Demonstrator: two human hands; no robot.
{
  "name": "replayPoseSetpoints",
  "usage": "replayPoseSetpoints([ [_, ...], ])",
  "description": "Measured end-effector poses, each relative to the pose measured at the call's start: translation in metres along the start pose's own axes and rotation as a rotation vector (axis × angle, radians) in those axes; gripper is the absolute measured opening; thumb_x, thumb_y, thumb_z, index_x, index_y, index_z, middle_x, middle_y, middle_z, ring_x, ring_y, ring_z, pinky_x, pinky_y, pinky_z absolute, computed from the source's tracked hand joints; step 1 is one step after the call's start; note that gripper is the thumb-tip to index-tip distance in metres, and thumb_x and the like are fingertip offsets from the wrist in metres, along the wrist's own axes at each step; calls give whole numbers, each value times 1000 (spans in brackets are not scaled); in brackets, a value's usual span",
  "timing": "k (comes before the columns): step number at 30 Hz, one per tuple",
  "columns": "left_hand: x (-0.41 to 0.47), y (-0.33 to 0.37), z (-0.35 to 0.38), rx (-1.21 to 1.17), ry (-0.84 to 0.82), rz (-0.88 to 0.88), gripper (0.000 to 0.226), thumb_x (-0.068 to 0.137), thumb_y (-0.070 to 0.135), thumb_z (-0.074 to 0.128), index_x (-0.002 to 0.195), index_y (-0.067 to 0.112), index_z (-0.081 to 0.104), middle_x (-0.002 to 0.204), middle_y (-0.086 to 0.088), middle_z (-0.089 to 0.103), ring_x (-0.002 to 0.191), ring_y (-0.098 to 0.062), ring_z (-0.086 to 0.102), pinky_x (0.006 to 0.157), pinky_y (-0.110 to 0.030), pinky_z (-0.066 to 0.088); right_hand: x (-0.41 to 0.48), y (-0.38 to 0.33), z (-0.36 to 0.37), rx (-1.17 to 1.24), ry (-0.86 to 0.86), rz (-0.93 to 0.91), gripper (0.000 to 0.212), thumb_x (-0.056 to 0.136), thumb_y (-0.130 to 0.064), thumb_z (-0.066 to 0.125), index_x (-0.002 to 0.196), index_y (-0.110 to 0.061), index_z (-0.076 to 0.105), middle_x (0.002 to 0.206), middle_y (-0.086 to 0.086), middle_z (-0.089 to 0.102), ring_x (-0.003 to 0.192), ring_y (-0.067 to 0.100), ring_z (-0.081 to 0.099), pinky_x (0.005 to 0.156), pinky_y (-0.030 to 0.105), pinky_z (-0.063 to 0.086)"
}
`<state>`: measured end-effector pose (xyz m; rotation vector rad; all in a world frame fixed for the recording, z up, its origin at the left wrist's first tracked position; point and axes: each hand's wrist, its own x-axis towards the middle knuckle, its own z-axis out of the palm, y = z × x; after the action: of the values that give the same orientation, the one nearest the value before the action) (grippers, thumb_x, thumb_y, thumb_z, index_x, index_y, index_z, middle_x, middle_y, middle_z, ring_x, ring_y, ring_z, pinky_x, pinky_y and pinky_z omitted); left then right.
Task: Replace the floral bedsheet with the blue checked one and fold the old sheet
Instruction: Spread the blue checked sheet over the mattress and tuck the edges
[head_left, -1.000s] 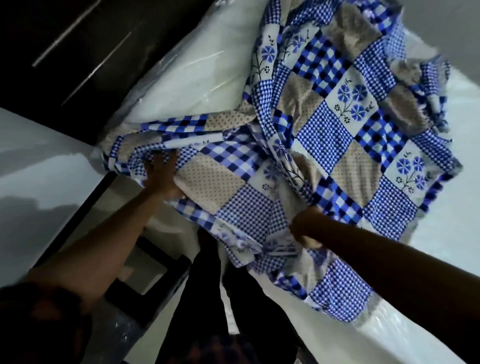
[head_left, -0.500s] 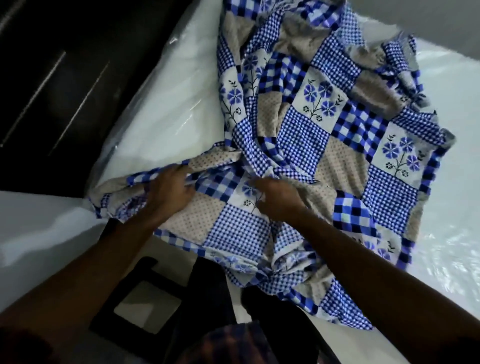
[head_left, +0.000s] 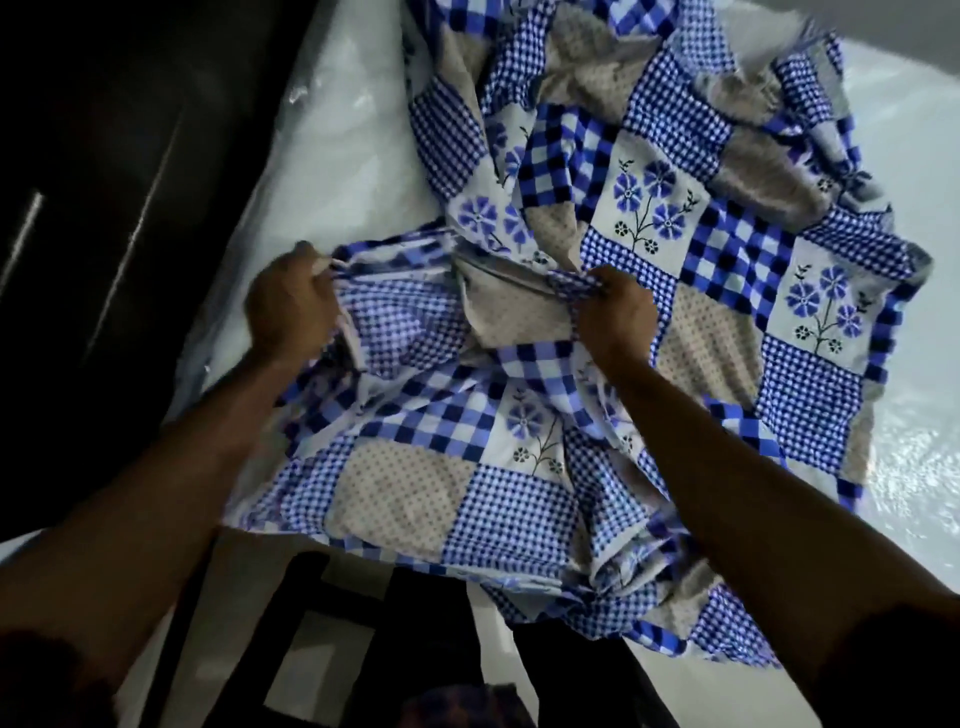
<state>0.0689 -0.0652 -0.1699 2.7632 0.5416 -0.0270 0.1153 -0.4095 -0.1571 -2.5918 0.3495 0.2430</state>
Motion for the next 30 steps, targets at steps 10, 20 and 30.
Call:
replayPoseSetpoints([
  [10,13,14,-24,211,118,94,53,74,11,58,126,18,50,134,-16,44,118,-40,45,90,-51,43,-4,-36,23,-39,8,-277,69,73,-39,64,140,-31,47,146,4,45,133,27,41,108,53,35],
  [20,51,65,67,103,-308,164,45,96,33,49,137,17,52,137,-18,55,122,-42,52,100,-54,45,69,-84,58,-180,-94,-400,46,89,-13,62,133,-26,59,124,10,57,116,34,54,85,44,52],
  [30,149,58,17,-602,-351,-458,27,89,42,62,90,15,68,90,-19,68,73,-27,65,55,-32,45,138,-22,5,55,156,22,53,84,-22,62,136,-22,54,133,12,54,122,35,49,89,47,48],
])
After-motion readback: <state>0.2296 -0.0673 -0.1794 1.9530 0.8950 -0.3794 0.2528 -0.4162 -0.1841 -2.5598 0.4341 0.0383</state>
